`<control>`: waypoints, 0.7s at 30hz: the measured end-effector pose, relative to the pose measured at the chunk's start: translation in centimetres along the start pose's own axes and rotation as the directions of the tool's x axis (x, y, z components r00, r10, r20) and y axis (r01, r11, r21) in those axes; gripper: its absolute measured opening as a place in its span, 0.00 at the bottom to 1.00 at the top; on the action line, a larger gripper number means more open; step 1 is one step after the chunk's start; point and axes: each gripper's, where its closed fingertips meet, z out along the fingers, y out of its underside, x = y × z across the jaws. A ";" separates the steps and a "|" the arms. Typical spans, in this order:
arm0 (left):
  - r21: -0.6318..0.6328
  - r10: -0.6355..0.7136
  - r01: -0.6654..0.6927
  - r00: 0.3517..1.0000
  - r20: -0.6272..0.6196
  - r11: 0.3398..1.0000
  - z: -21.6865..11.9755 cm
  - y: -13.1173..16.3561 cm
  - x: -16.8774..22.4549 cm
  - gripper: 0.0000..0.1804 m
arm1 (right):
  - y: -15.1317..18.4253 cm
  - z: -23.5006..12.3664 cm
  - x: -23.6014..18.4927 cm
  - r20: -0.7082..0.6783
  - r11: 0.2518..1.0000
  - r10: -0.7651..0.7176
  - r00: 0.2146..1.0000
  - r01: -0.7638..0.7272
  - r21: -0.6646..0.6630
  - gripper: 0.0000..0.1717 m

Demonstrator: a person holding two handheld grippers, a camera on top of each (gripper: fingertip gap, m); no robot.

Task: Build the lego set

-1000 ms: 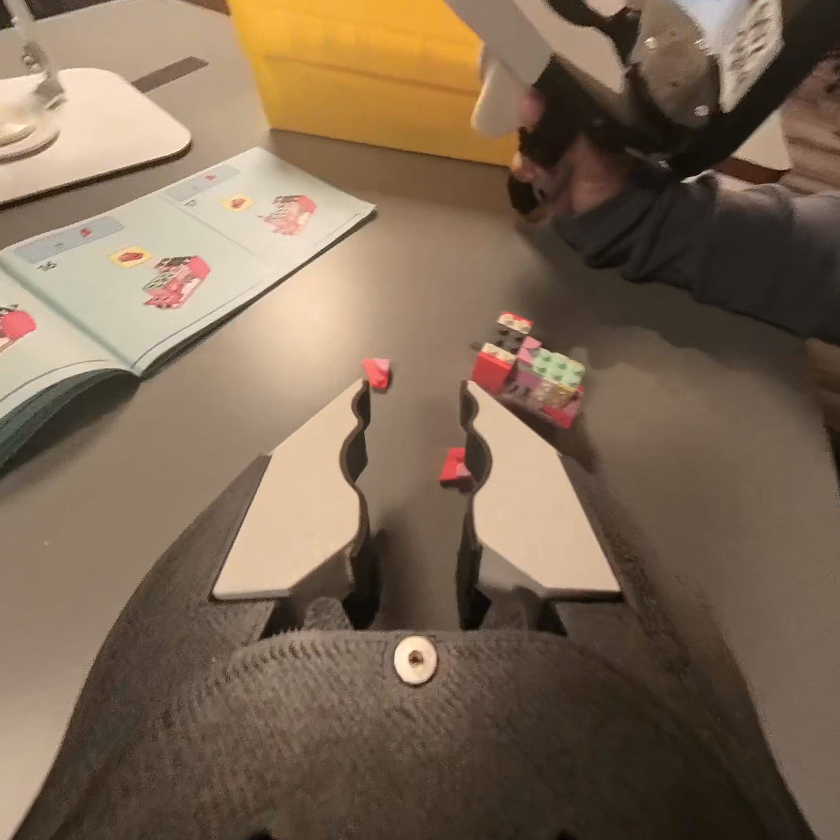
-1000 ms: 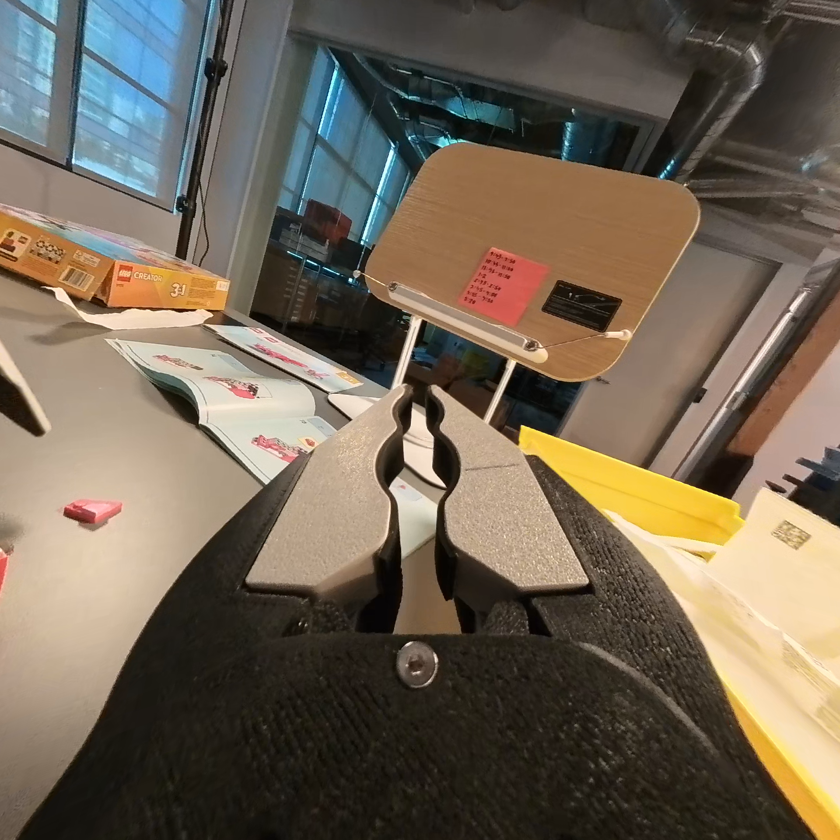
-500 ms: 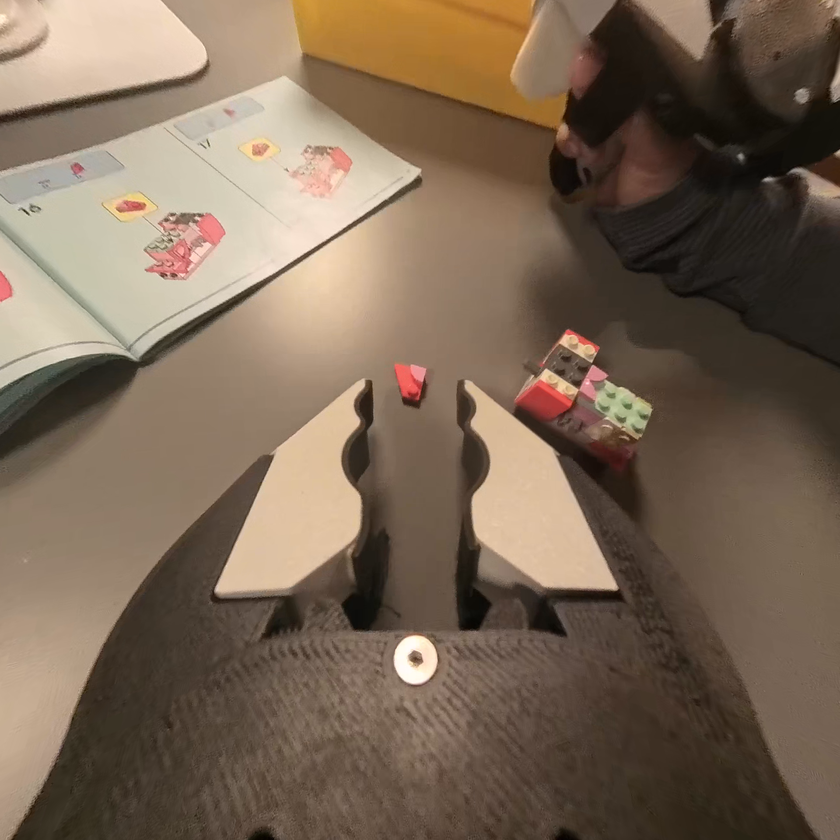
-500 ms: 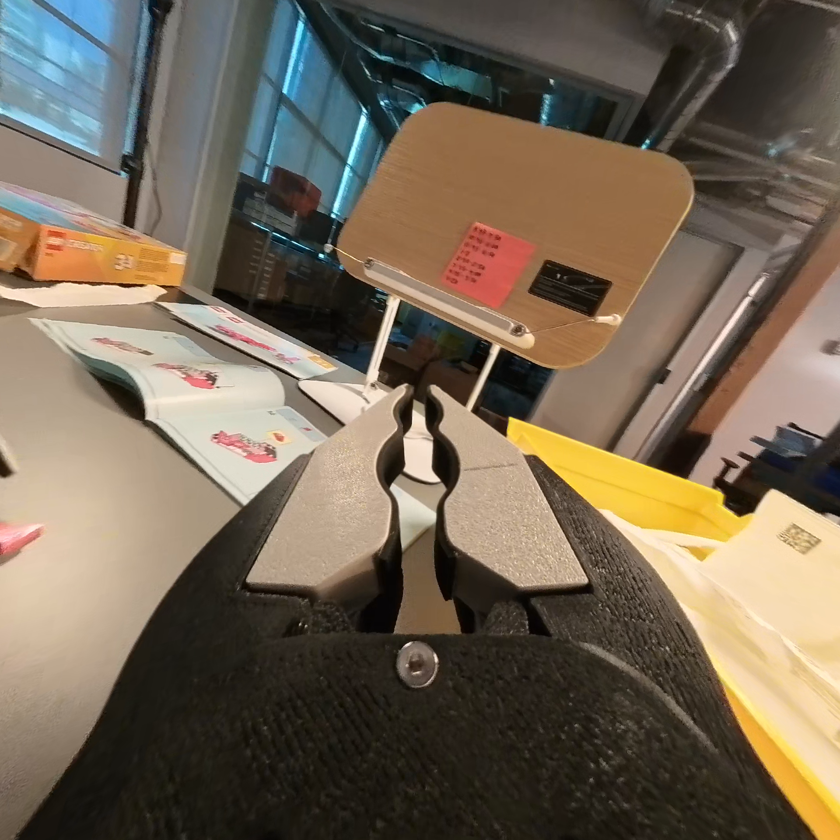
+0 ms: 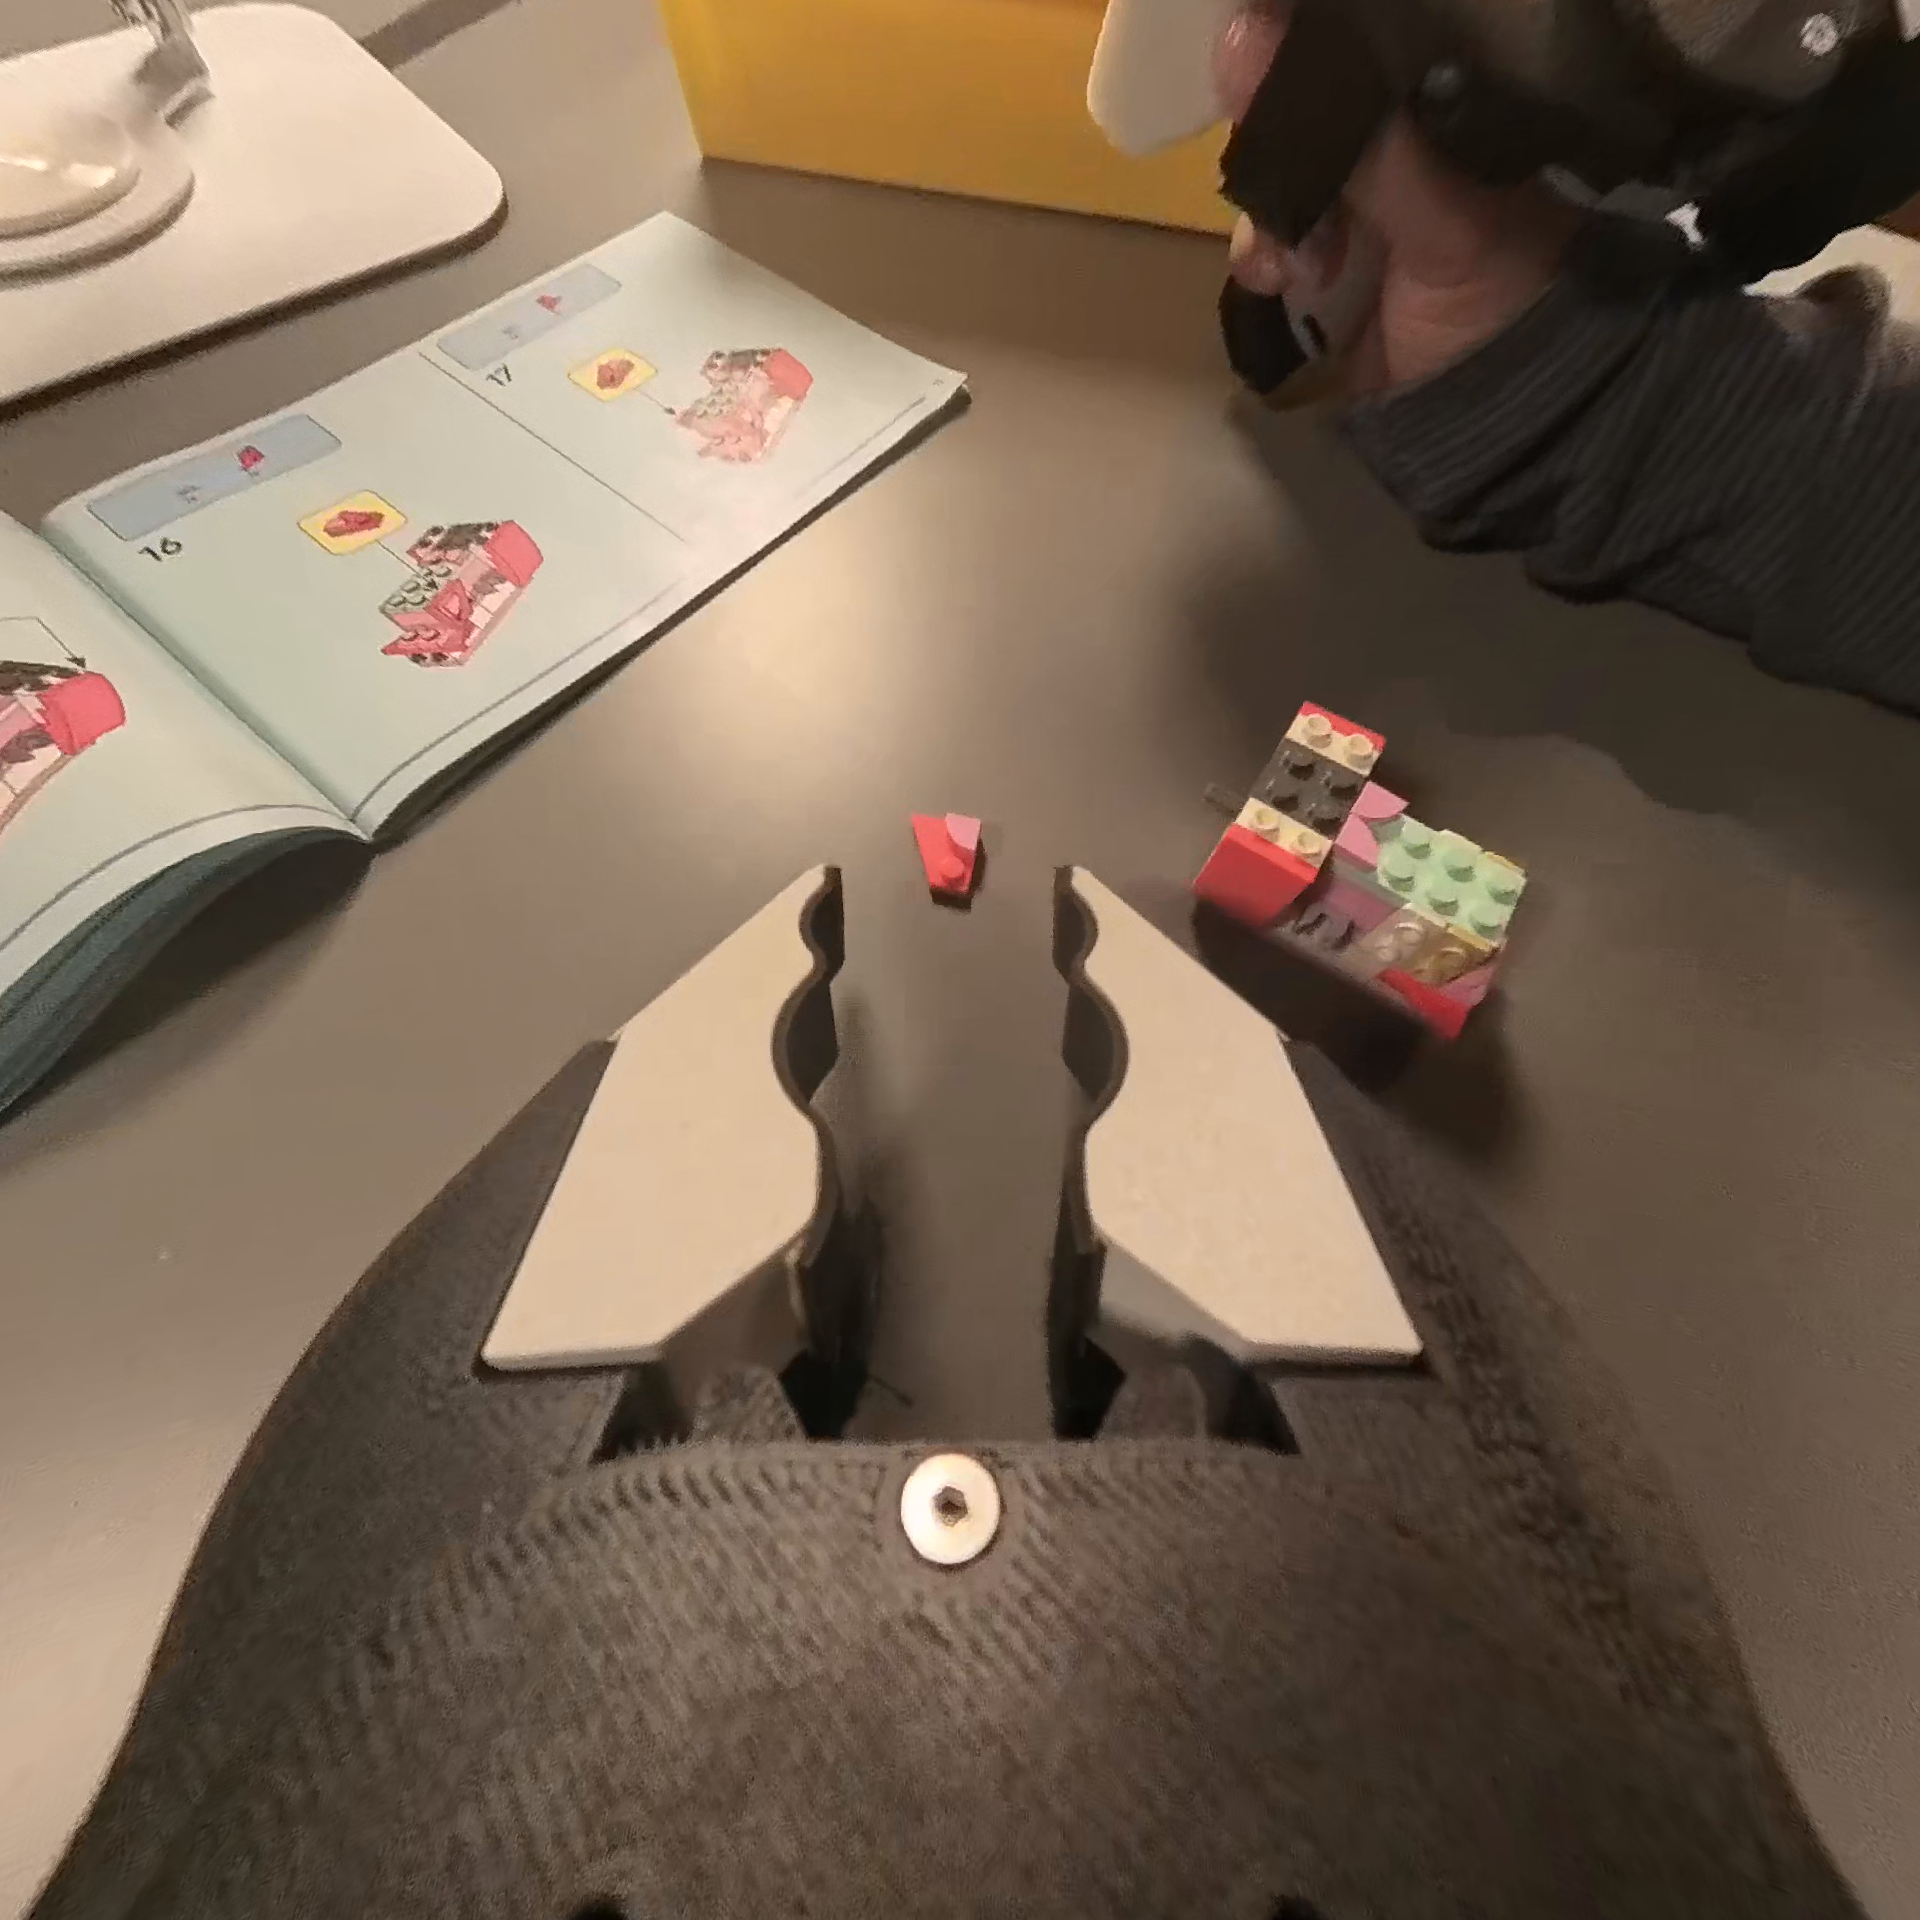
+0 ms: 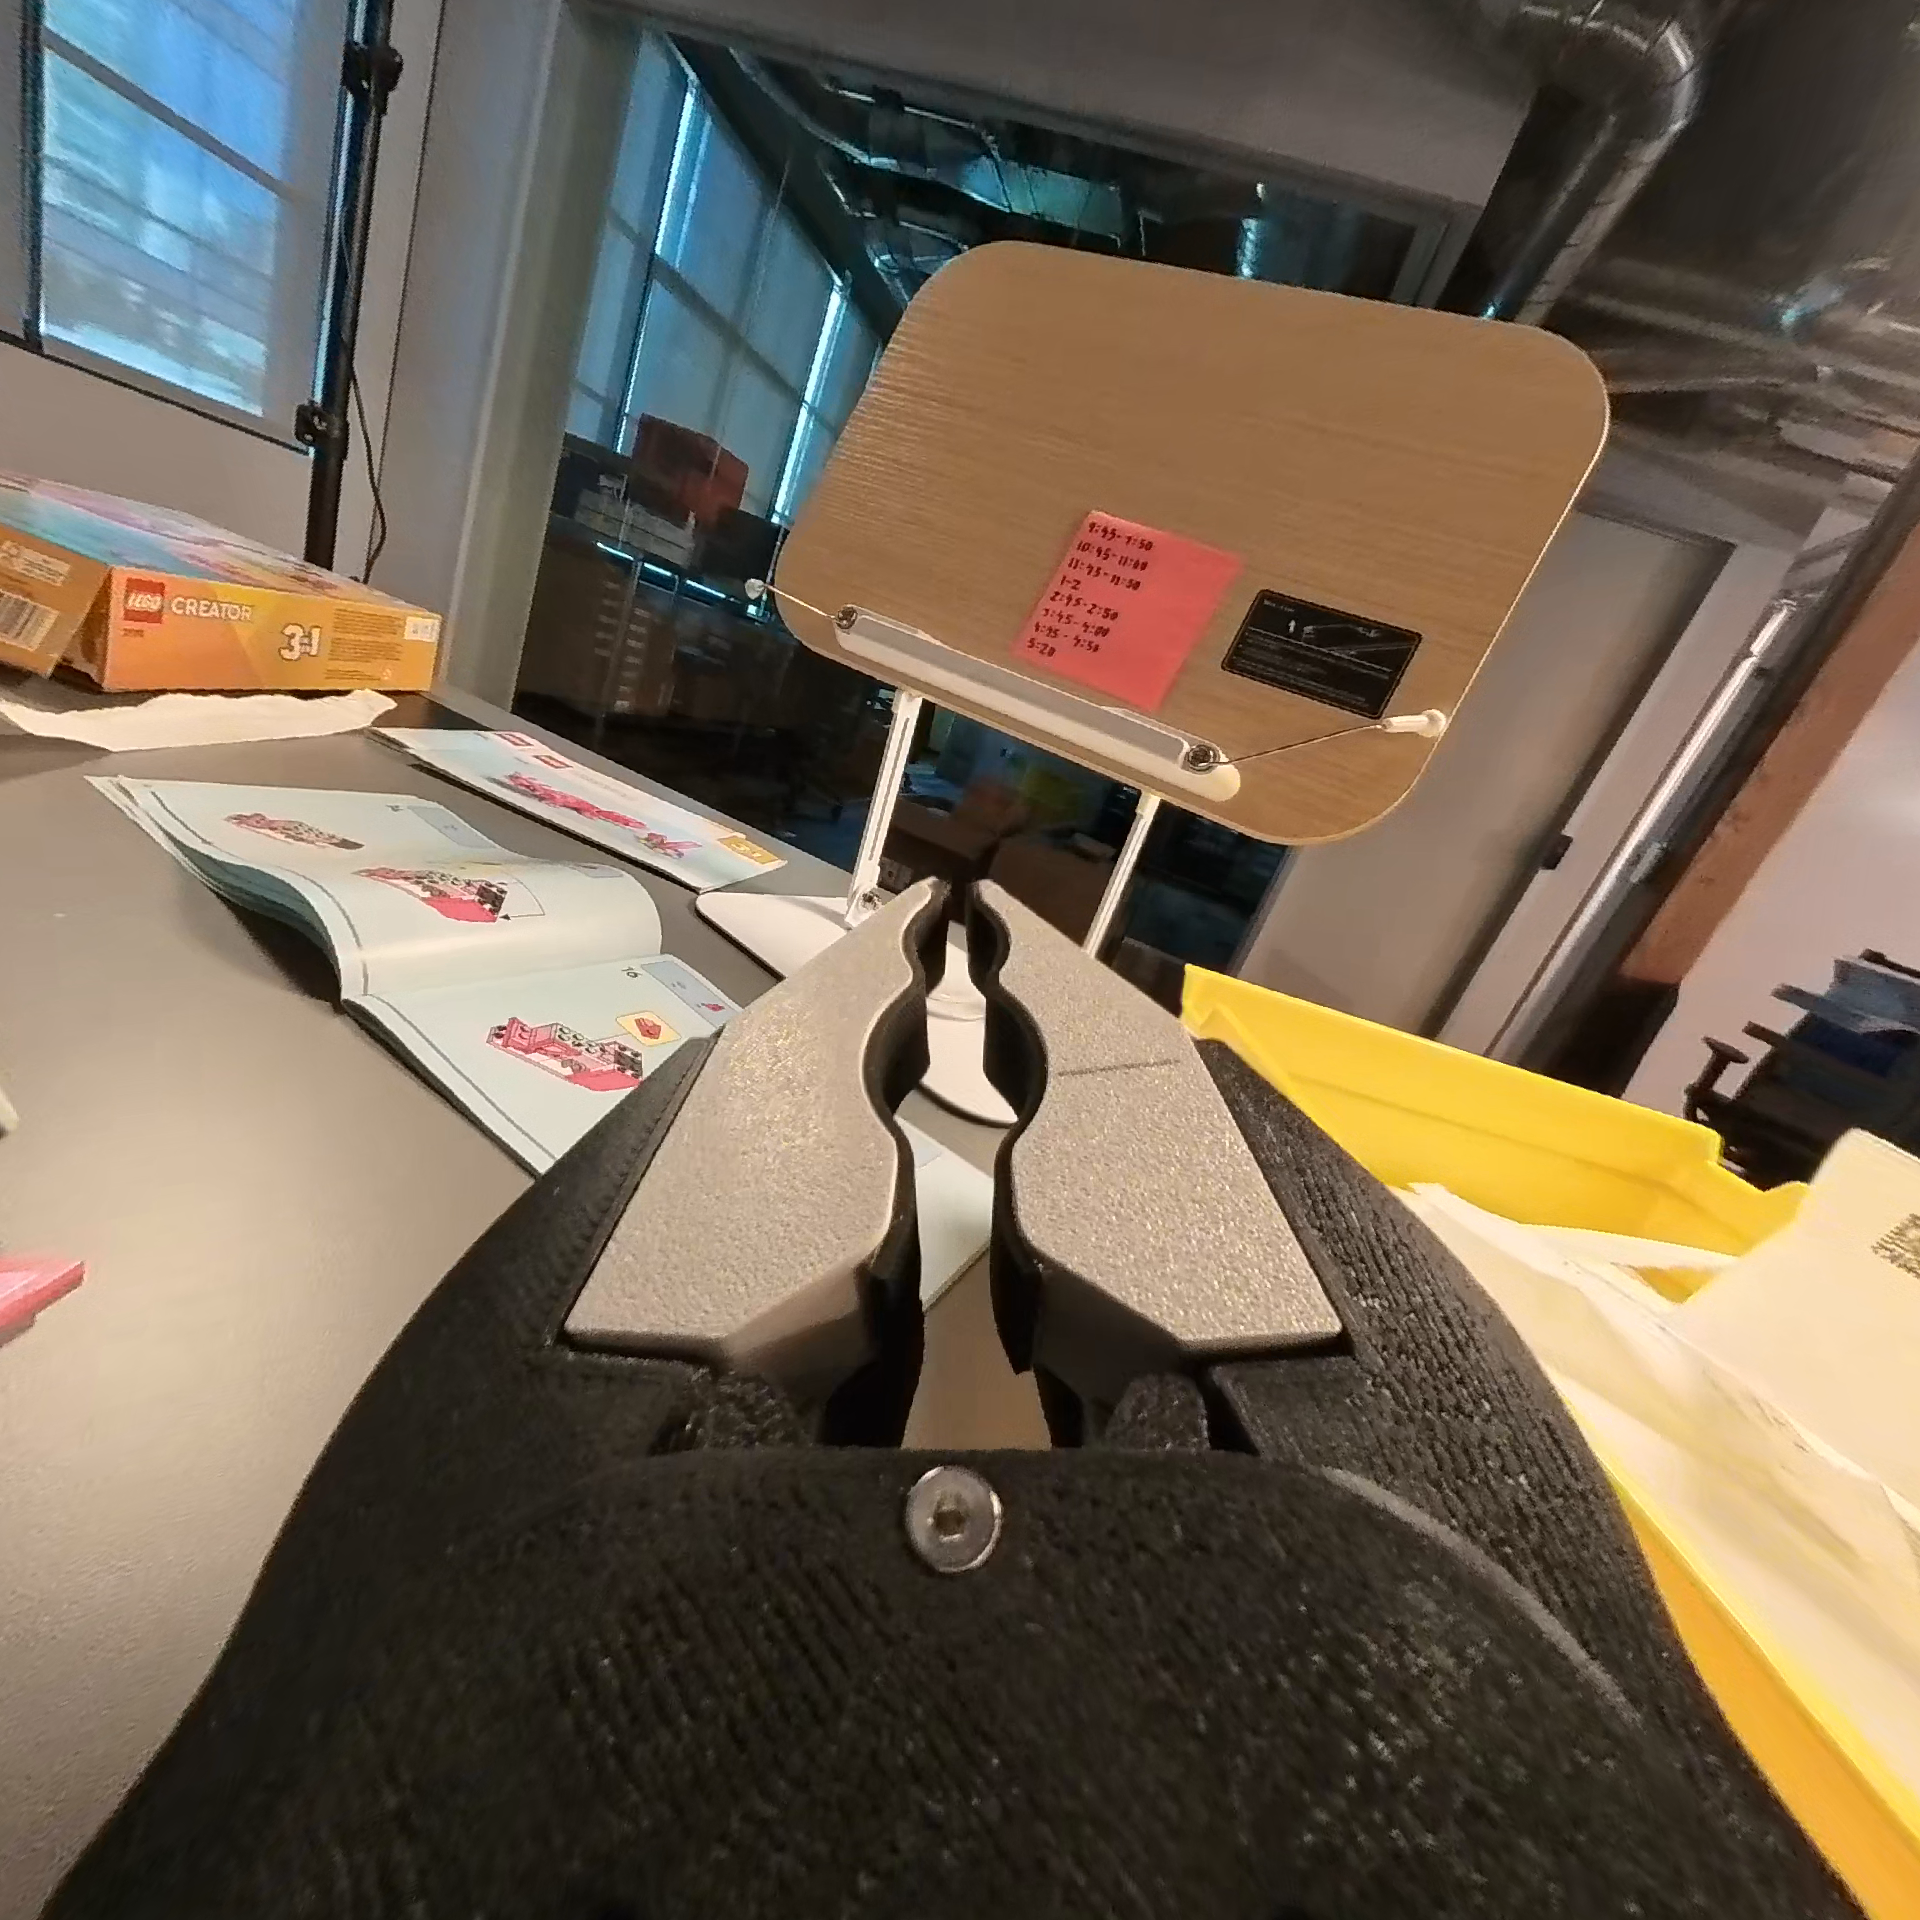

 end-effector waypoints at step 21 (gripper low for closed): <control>-0.134 0.114 -0.090 0.976 0.183 0.987 0.6 0.9 -4.2 0.13 | 0.7 0.7 -1.1 0.037 0.999 0.008 0.999 -0.006 -0.045 0.01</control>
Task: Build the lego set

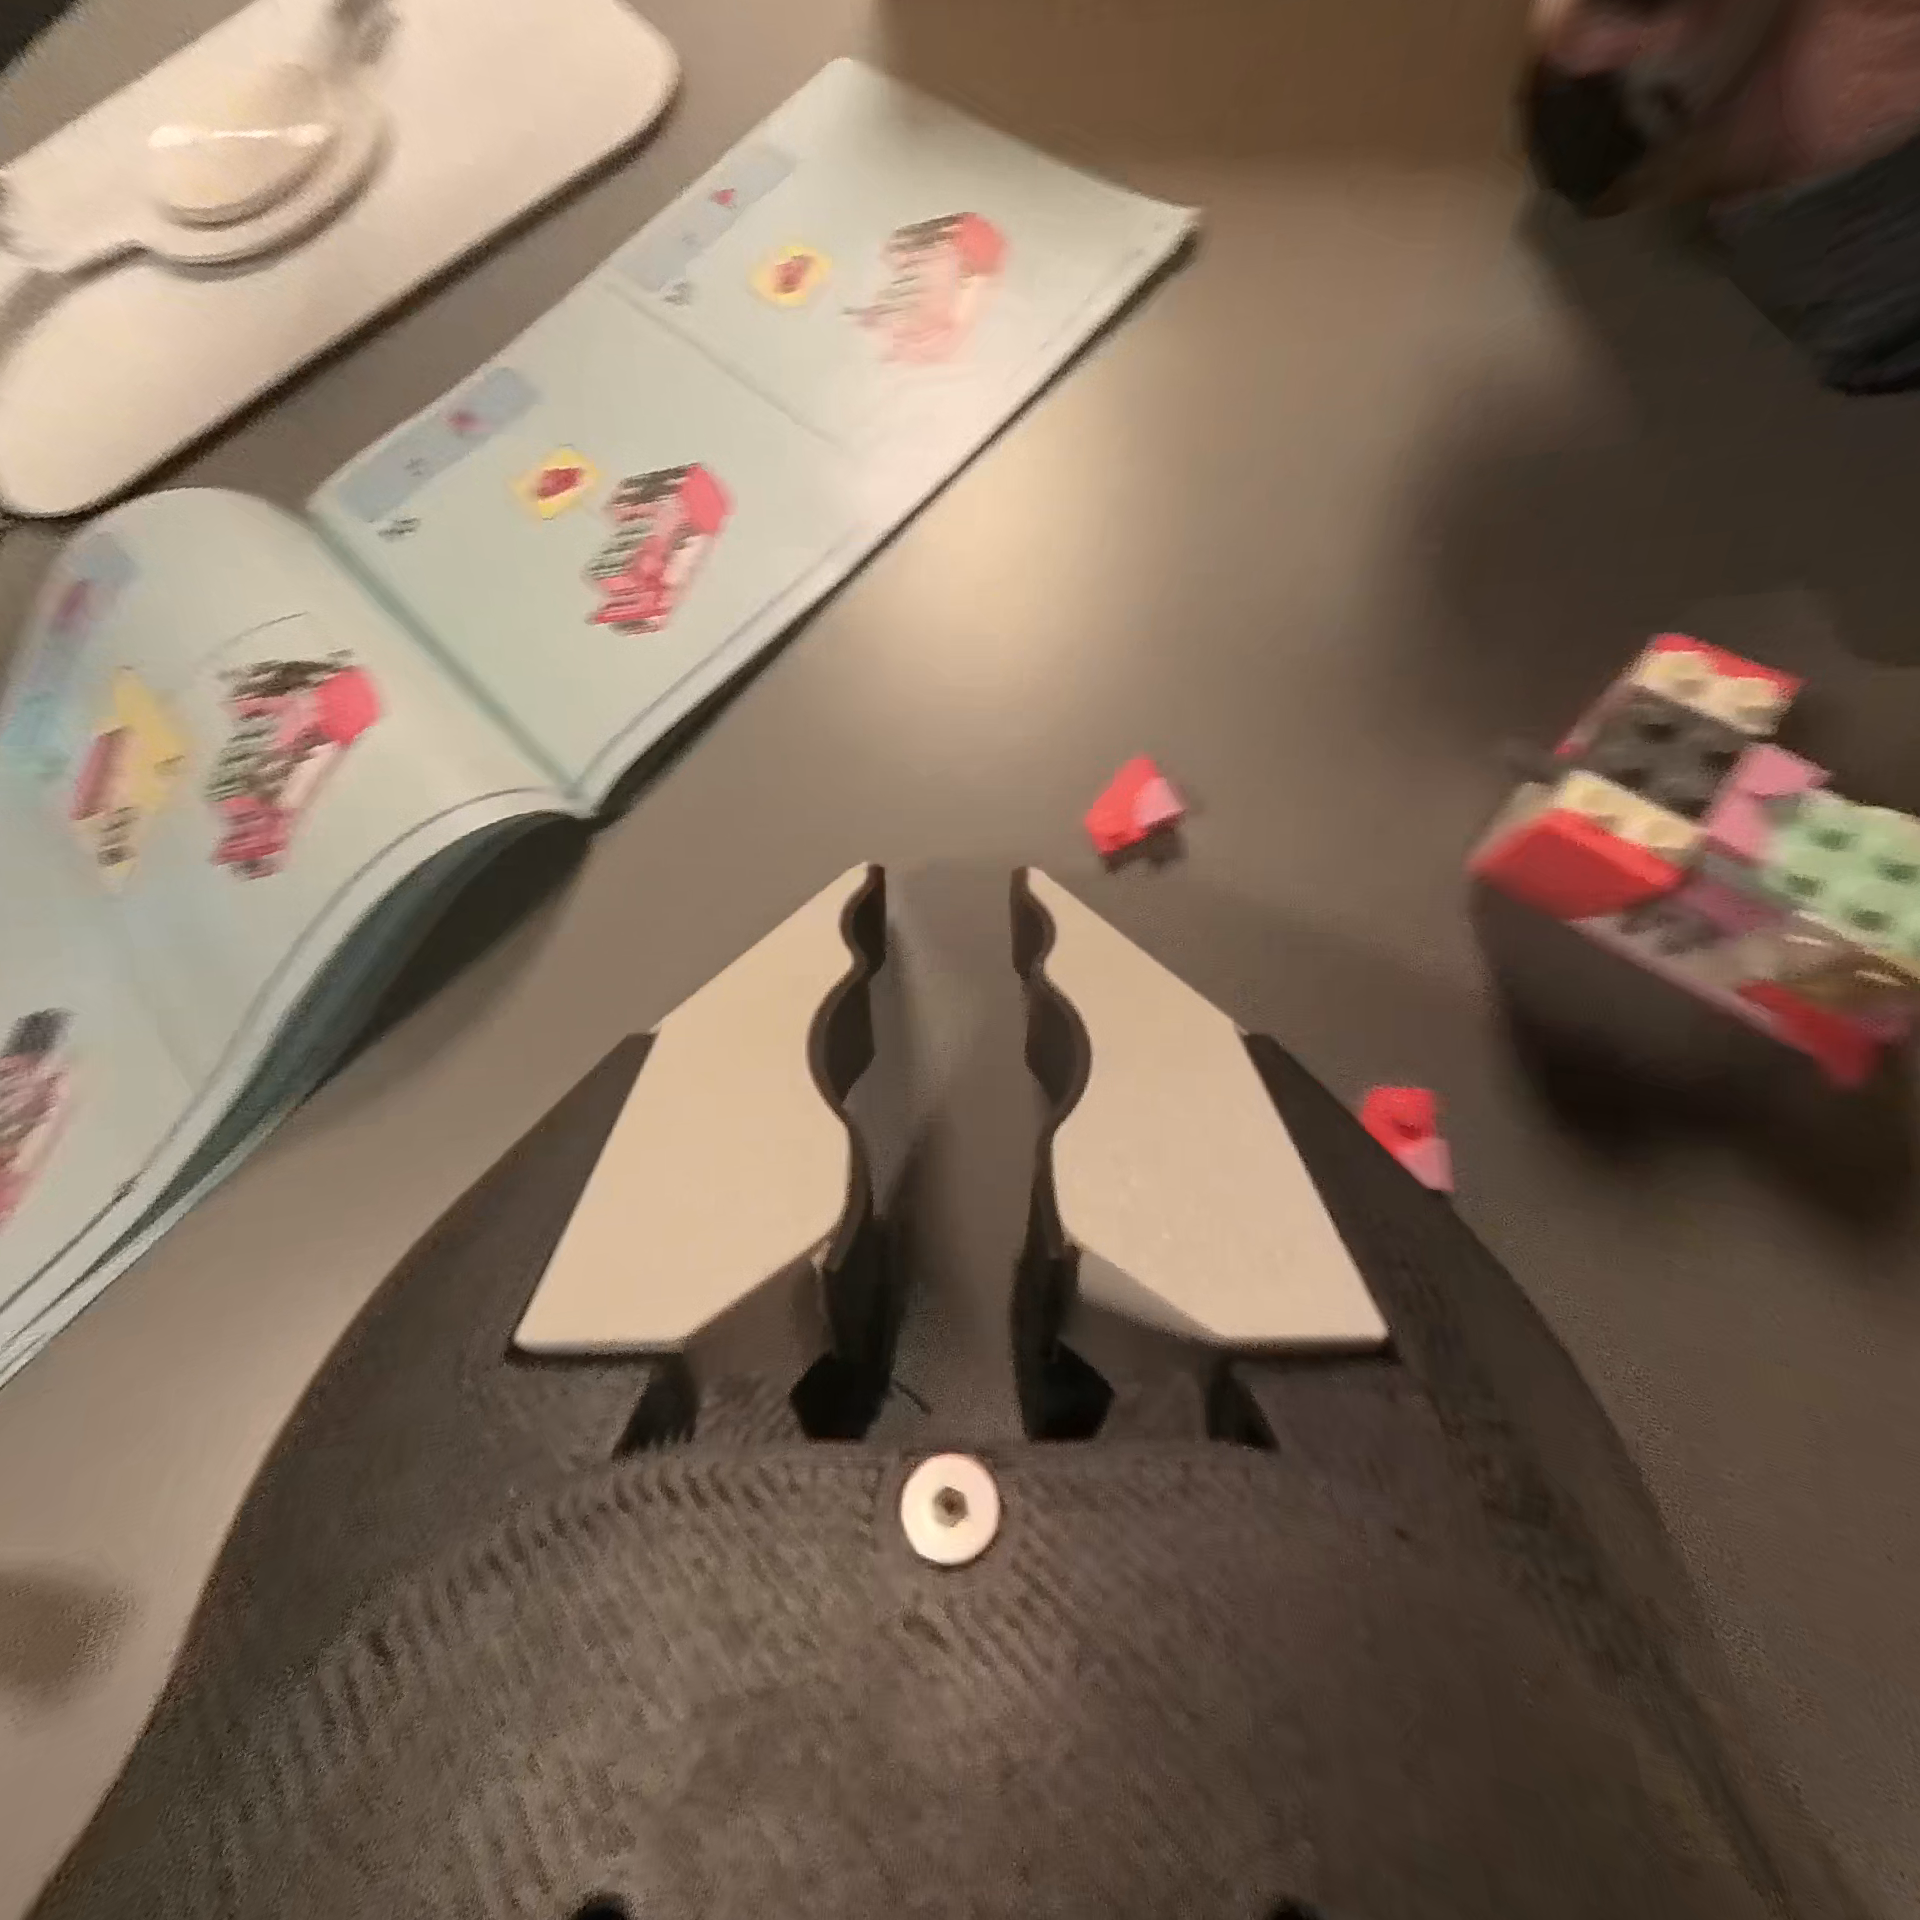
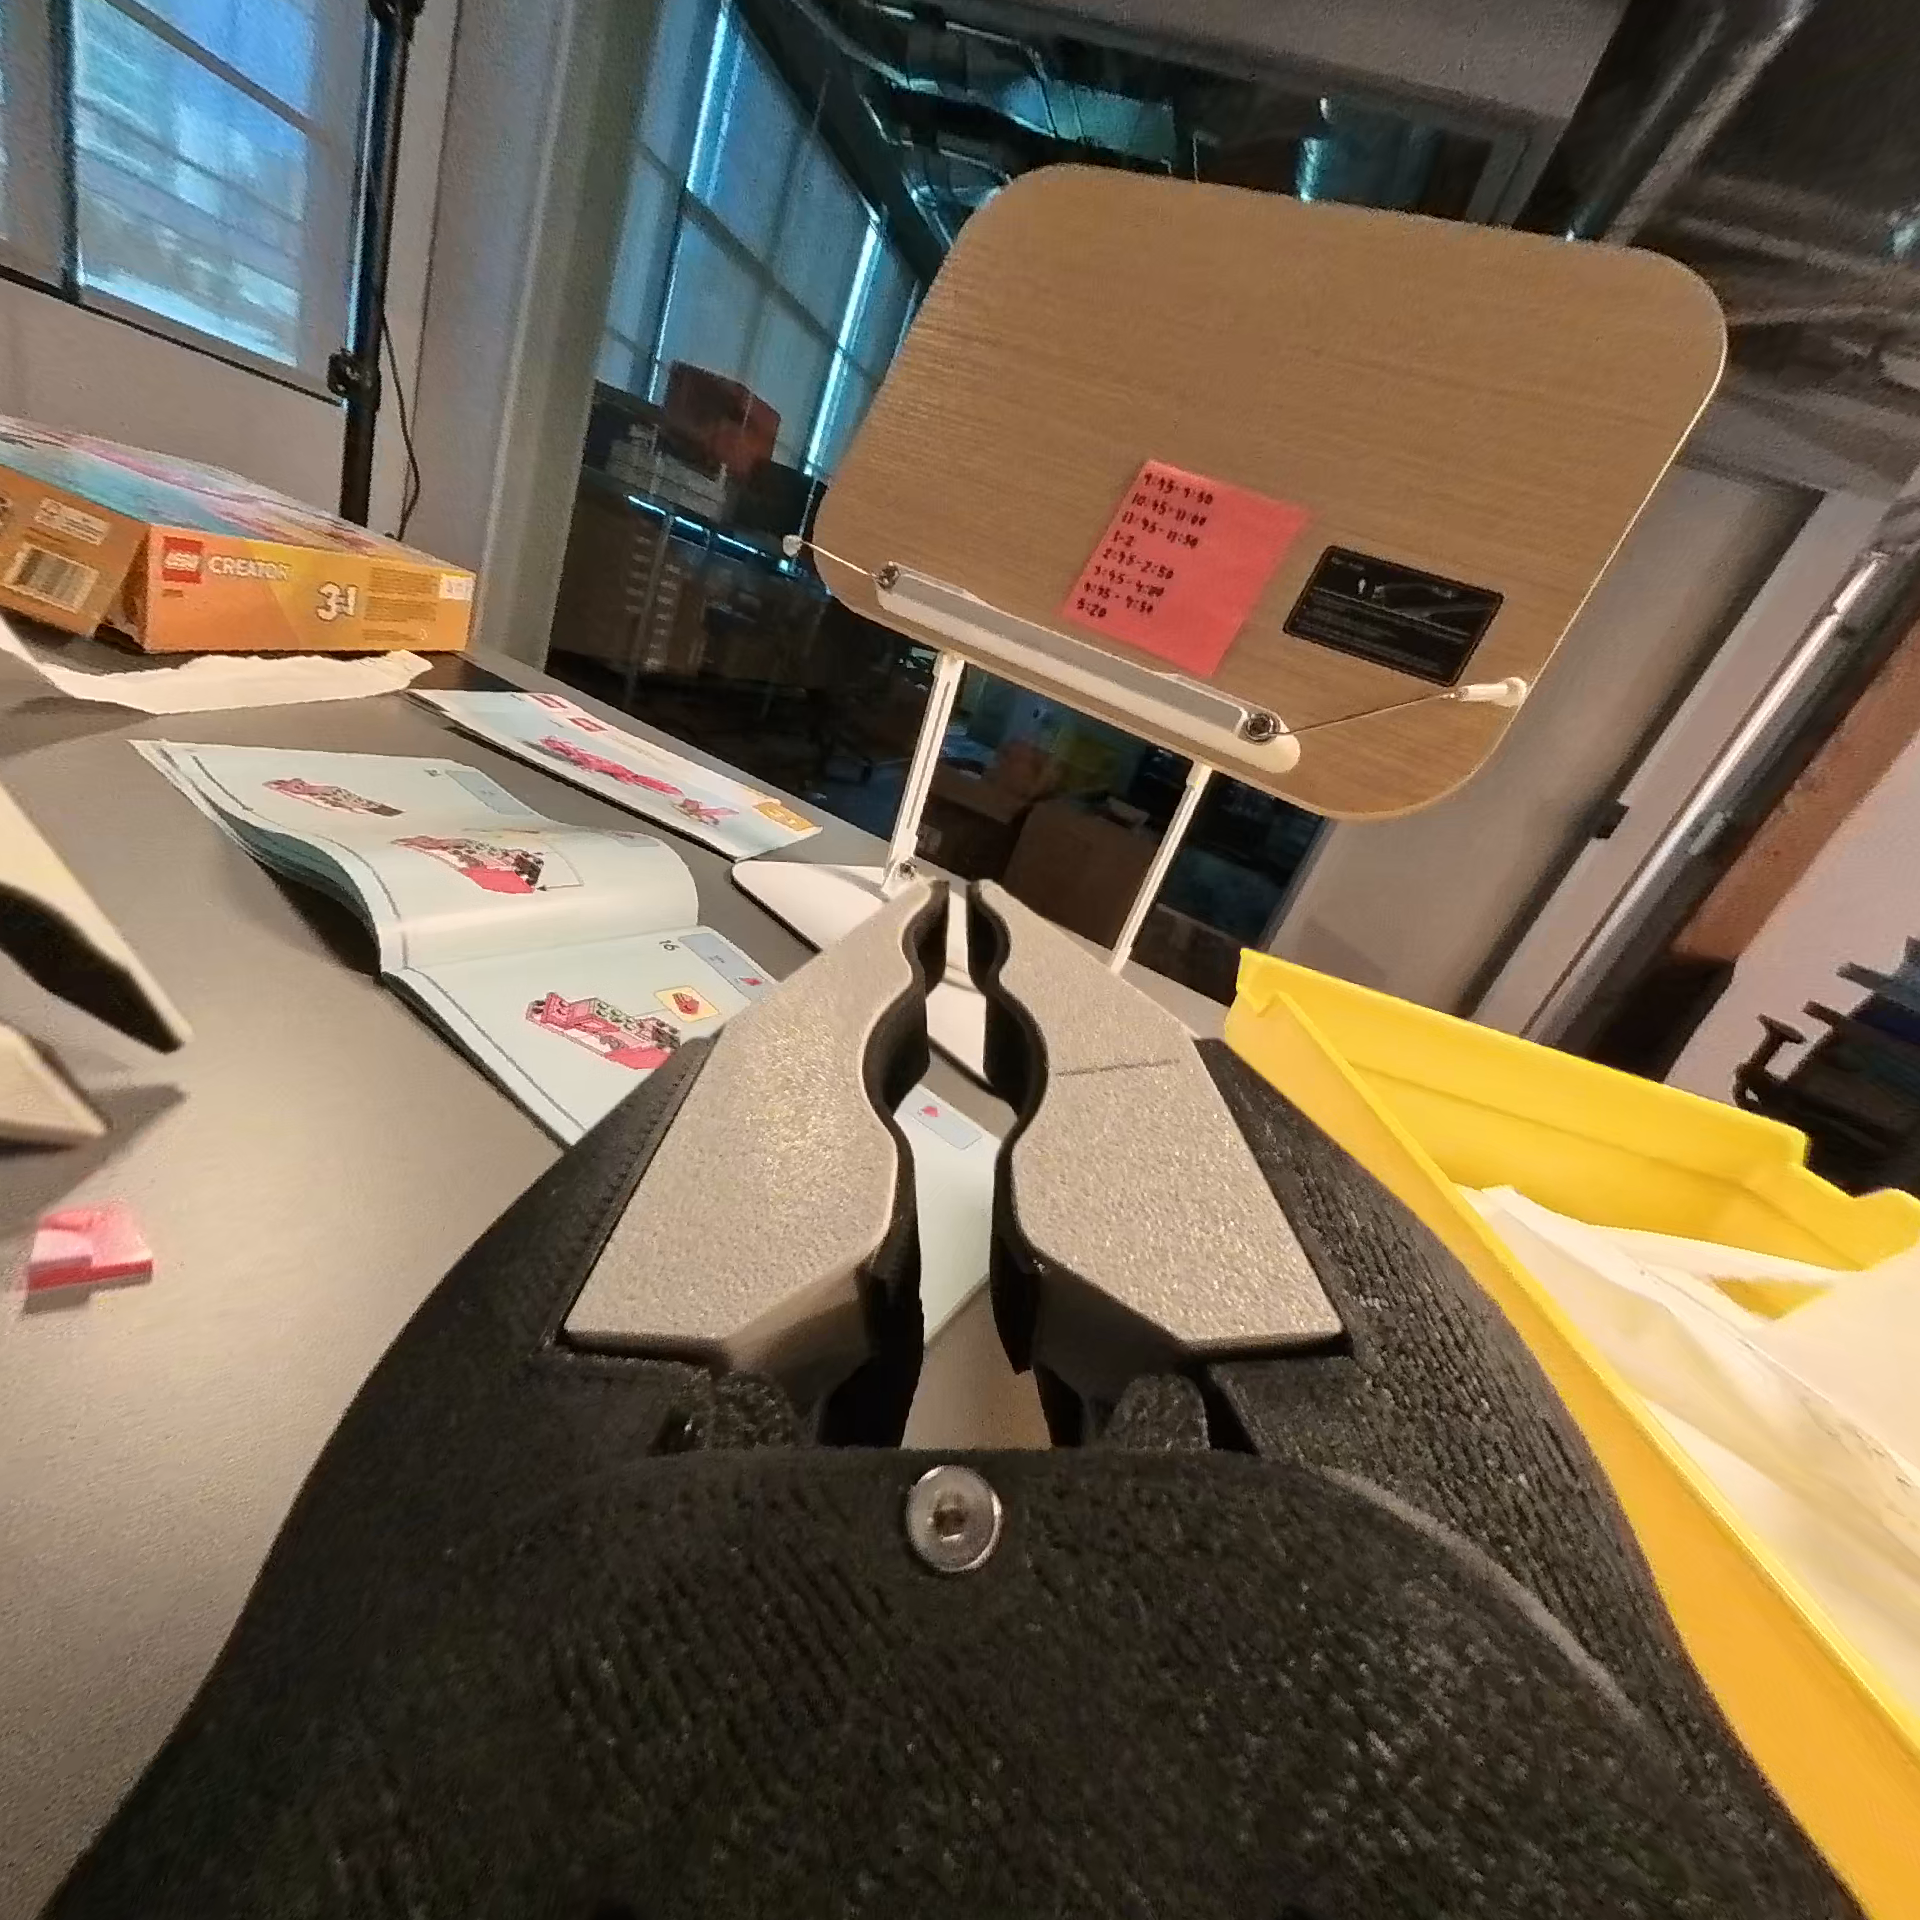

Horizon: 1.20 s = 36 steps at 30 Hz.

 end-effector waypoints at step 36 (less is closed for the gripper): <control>0.002 -0.142 0.142 0.987 -0.078 0.990 0.7 -0.7 2.1 0.21 | -0.2 0.1 -1.0 0.049 1.000 -0.015 0.999 0.014 0.011 0.00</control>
